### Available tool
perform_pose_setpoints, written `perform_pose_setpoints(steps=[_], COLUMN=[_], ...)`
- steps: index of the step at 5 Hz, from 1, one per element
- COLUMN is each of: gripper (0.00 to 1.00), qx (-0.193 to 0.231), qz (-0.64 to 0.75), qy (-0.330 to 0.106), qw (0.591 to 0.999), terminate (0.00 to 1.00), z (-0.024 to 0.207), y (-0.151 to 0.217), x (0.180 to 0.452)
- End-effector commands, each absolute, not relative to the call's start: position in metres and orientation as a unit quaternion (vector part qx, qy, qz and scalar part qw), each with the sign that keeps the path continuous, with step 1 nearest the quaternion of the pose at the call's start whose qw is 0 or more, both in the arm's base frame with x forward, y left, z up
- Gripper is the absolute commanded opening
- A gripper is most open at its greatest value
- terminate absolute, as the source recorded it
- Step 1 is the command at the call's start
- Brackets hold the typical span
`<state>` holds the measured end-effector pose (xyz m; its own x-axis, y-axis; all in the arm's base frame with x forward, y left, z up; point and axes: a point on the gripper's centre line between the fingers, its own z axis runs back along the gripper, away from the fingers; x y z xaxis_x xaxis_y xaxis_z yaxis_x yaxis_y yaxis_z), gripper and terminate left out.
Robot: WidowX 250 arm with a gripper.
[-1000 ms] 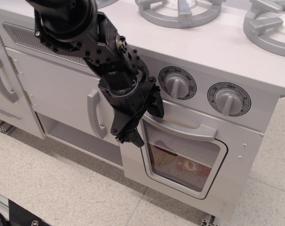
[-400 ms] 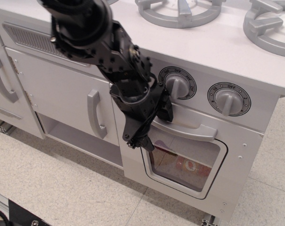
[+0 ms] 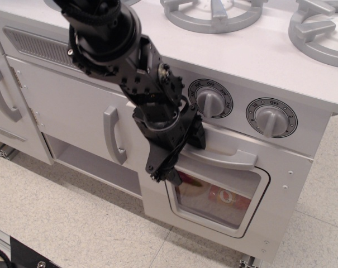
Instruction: Open oven
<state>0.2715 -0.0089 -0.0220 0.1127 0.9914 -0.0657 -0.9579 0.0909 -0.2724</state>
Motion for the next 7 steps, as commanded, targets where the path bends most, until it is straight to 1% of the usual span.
perform_pose_setpoints(steps=[1, 2, 3, 4, 5, 6, 7], gripper=[1.0, 1.0, 1.0, 1.0, 1.0, 1.0, 1.0], qx=[-0.09, -0.055, 0.002, 0.033, 0.03, 0.004, 0.007], qz=[0.651, 0.626, 0.593, 0.518, 0.473, 0.411, 0.391], qy=[-0.045, -0.033, -0.035, -0.087, -0.116, -0.141, -0.131], qw=[0.753, 0.777, 0.804, 0.85, 0.873, 0.901, 0.911], terminate=[0.0, 0.0, 0.0, 0.0, 0.0, 0.0, 0.0], z=[0.005, 0.015, 0.025, 0.037, 0.054, 0.063, 0.063], y=[0.012, 0.011, 0.008, 0.008, 0.024, 0.037, 0.054], x=[0.244, 0.231, 0.23, 0.238, 0.253, 0.267, 0.281])
